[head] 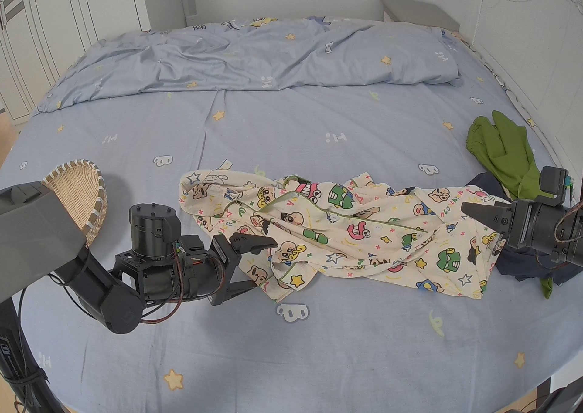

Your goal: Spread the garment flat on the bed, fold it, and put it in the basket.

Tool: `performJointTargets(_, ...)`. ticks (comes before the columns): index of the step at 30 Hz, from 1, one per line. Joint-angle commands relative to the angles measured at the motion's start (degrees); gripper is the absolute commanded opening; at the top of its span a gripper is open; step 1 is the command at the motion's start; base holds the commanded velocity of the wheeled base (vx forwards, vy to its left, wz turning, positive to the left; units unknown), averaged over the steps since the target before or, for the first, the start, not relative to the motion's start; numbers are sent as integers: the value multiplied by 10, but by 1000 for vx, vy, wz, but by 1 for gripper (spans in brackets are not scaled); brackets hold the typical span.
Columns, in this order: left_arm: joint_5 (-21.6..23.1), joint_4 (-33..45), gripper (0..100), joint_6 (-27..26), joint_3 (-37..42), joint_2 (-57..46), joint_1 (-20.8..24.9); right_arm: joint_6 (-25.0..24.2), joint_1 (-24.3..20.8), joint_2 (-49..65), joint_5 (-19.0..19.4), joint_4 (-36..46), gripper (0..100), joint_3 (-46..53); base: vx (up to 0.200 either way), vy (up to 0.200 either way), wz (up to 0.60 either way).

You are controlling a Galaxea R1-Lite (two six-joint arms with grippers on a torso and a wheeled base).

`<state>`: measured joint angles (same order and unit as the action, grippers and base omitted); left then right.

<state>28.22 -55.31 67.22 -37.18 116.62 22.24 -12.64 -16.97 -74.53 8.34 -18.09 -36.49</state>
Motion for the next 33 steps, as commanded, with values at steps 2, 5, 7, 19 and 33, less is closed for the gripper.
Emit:
performJointTargets(2, -1, -30, 100, 7, 4, 23, -1, 5, 0, 0, 0, 0, 100, 1, 0, 0, 0)
performJointTargets(5, -1, -34, 100, 7, 4, 27, 0, 5, -1, 0, 0, 0, 100, 1, 0, 0, 0)
performJointTargets(7, -1, -35, 100, 7, 4, 29, -1, 5, -1, 0, 0, 0, 100, 1, 0, 0, 0)
performJointTargets(19, 0, -34, 100, 8, 19, 23, 3, 5, -1, 0, 0, 0, 100, 1, 0, 0, 0)
performJointTargets(33, -4, -96, 100, 8, 18, 51, -8, 7, -1, 0, 0, 0, 100, 1, 0, 0, 0)
